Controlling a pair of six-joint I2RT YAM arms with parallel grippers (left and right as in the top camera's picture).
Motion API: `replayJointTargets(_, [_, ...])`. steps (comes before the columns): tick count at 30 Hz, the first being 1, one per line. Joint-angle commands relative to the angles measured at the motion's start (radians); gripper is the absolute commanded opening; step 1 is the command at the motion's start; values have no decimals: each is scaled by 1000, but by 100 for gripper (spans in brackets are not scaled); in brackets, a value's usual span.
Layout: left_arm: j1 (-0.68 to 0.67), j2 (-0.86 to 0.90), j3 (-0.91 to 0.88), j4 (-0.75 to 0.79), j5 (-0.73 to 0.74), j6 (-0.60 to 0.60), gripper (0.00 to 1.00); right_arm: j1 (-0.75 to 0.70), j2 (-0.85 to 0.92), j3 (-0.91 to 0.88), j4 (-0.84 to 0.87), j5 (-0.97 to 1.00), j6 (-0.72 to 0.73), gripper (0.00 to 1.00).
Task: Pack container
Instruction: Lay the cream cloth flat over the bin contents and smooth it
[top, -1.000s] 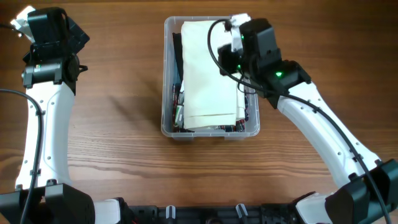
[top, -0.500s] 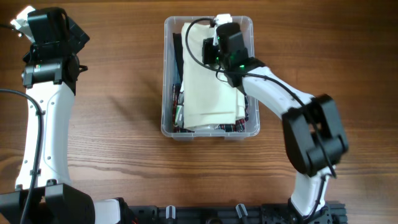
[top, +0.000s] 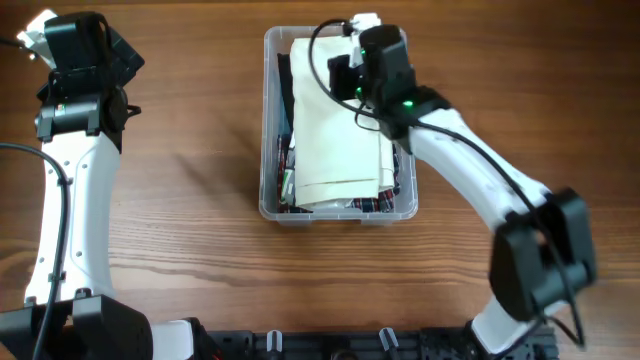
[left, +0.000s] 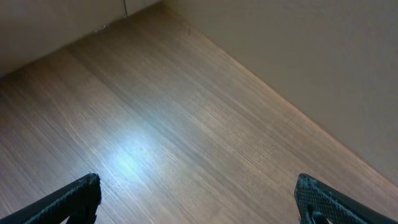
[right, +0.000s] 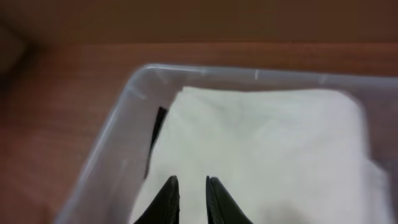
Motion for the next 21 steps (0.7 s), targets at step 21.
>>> replayJointTargets(21, [4,0,-5,1,-13,2,100,69,-256,-109,-207,-27,27,15])
